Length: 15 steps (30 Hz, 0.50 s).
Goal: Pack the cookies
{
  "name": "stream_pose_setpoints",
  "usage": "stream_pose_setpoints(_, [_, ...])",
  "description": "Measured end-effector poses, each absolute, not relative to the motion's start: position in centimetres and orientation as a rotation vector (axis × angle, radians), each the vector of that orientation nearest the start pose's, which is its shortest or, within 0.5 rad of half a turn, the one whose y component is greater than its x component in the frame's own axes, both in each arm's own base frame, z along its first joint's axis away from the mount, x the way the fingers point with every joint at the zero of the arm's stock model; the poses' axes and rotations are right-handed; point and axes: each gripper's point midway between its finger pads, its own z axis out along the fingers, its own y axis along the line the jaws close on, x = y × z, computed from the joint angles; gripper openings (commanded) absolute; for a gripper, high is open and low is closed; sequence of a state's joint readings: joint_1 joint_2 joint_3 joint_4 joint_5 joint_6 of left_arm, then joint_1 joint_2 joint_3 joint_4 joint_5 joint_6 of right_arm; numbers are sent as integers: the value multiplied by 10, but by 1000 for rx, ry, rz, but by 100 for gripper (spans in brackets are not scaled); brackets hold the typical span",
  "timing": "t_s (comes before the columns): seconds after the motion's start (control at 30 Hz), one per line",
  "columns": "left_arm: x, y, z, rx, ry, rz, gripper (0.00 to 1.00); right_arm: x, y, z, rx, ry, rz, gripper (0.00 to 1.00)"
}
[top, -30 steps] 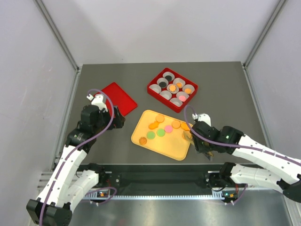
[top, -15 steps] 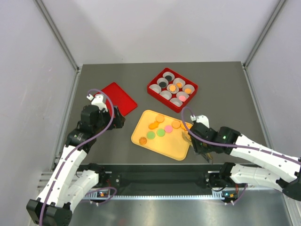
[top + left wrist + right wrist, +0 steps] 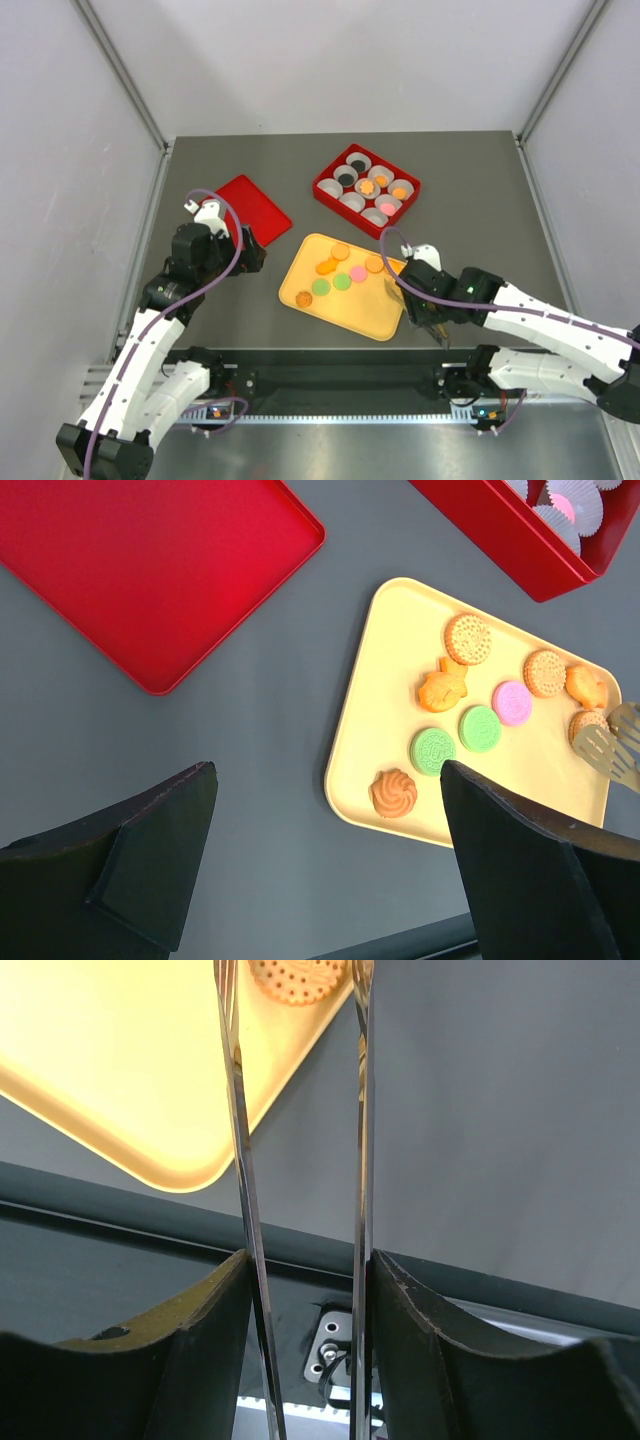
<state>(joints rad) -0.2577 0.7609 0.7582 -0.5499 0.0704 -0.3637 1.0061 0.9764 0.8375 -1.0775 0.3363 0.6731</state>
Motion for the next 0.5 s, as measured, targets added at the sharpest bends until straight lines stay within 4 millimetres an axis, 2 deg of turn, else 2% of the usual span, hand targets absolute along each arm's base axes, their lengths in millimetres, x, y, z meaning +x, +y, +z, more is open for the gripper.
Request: stream_pose_setpoints(0.5, [248,-94,194,-71,2145,-441,98,124,138,109,-400,2646,49,47])
